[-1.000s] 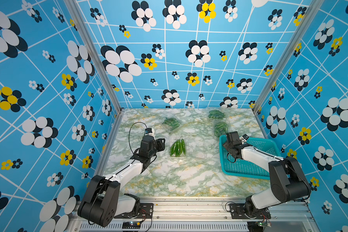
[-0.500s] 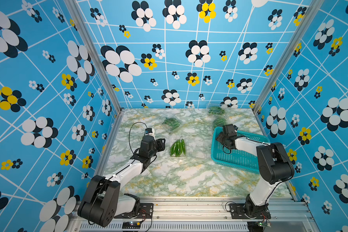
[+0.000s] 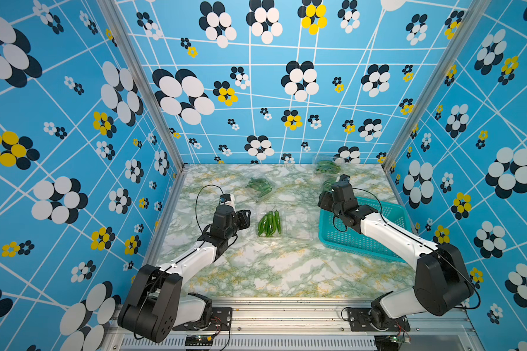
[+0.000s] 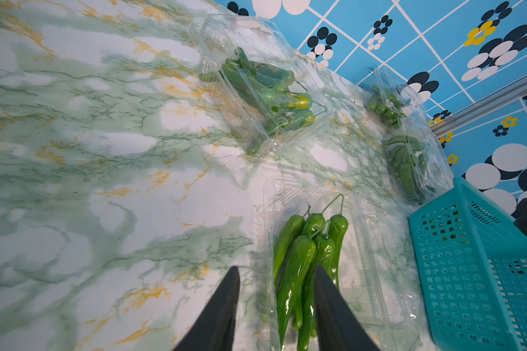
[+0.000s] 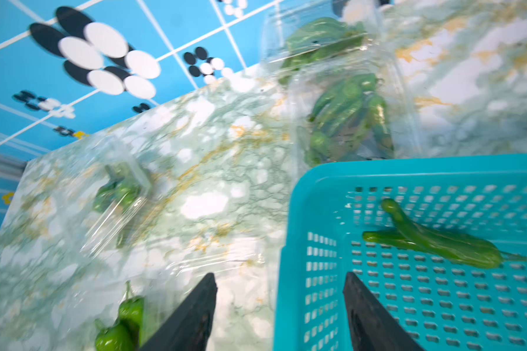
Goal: Take small green peppers out of containers
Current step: Pick up the green pepper from the packing box.
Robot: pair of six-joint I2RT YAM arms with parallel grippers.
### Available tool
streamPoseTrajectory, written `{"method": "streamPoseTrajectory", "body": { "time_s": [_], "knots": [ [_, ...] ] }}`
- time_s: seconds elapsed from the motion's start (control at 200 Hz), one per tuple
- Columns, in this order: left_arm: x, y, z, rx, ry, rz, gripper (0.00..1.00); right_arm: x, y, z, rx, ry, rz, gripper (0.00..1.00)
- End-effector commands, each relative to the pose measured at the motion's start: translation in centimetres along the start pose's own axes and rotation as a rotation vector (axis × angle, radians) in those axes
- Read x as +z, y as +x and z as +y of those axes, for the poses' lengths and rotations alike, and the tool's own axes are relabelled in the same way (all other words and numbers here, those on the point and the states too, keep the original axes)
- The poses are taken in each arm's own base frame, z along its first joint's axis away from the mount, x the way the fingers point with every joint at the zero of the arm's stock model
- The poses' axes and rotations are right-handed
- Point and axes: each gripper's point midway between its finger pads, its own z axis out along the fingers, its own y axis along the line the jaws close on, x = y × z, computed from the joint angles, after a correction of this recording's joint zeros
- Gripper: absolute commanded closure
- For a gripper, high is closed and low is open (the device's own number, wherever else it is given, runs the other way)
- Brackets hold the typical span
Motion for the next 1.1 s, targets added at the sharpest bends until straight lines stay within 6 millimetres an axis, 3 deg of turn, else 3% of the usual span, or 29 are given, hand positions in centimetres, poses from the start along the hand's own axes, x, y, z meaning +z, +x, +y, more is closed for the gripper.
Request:
{"method": "streamPoseTrajectory", "body": {
  "time_s": [0.0, 0.165, 0.26, 0.445, 0.71, 1.094],
  "knots": [
    [0.5, 0.4, -0.4, 0.011, 0.014, 0.026, 0.58, 1.3, 2.5, 4.8, -0.153, -0.155, 0.107, 0.35],
    [0.6, 0.6, -0.7, 0.017, 0.030, 0.040, 0.59, 3.5, 6.6, 10.4, -0.279, -0.295, 0.236, 0.45],
    [0.6, 0.6, -1.1, 0.025, 0.046, 0.045, 0.58, 3.9, 8.5, 12.5, -0.337, -0.327, 0.270, 0.50],
    [0.8, 0.8, -1.5, 0.029, 0.067, 0.066, 0.58, 4.0, 11.7, 16.1, -0.415, -0.389, 0.330, 0.51],
    [1.2, 1.2, -2.0, 0.026, 0.093, 0.092, 0.59, 6.0, 14.9, 17.0, -0.416, -0.384, 0.406, 0.54],
    [1.4, 1.4, -2.0, 0.019, 0.095, 0.101, 0.58, 7.1, 16.4, 17.5, -0.407, -0.403, 0.439, 0.59]
  ]
}}
